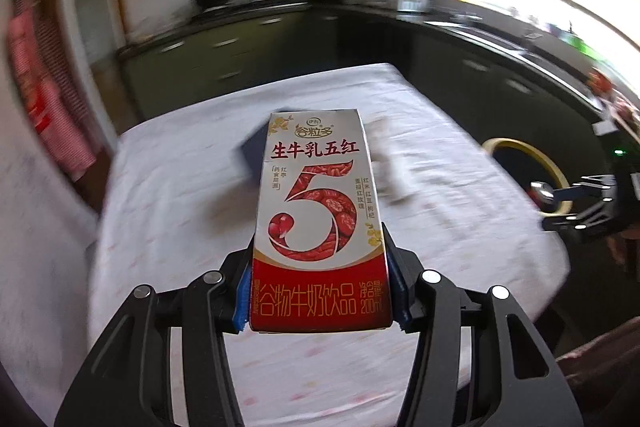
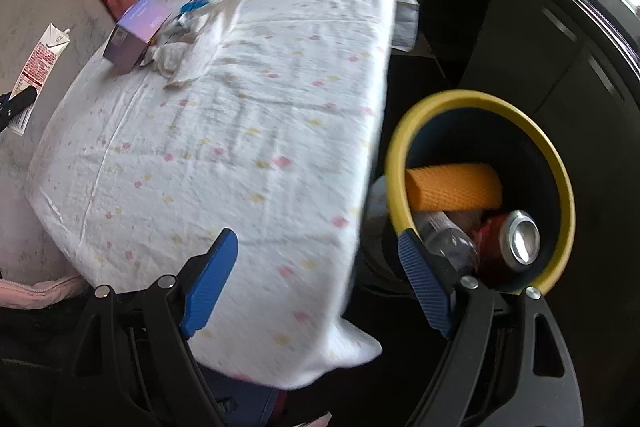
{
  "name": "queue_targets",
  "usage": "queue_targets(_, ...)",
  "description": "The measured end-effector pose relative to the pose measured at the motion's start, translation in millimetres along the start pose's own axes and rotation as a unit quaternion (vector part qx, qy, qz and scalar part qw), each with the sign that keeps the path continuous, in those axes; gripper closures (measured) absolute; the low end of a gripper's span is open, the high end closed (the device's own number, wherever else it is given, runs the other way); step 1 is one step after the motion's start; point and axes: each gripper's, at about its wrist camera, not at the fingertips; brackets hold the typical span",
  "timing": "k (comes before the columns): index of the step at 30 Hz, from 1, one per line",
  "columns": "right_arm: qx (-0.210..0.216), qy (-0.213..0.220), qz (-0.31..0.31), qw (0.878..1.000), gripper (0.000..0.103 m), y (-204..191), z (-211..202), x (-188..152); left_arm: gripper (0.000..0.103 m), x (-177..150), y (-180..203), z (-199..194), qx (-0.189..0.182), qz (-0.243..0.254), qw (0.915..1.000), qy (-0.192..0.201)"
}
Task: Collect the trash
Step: 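Lift the milk carton, carry it over the bin, open the left gripper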
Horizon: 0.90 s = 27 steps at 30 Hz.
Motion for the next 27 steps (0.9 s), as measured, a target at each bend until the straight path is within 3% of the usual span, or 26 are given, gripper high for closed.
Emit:
queue_targets(7, -0.024, 0.014, 0.065, 0.998, 0.025, 37, -22, -44, 0.051, 17, 102, 32, -0.098, 0.089, 0.9910, -0.019)
queue_targets(15, -0.047, 0.022, 0.127, 0.991, 0.025, 73, -39, -90, 0.051, 27, 241, 92, -0.194, 0.176, 0.9619, -0.078)
queue_targets(21, -0.051, 0.024, 0.164, 0.985, 0.025, 96, -46, -119, 0.051, 25, 320, 139, -0.208, 0.214, 0.9479, -0.112)
queue_targets(27, -0.046, 0.021, 0.188, 0.981, 0.024, 110, -42, -134, 0.051, 22, 365, 184, -0.196, 0.231, 0.9433, -0.134)
Point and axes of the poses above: each gripper's, at about its wrist camera, not at the fingertips, and z roughly the way its jaws point, y to its right, x to its top, and after that the axes turned 14 degrees about -z, right-handed
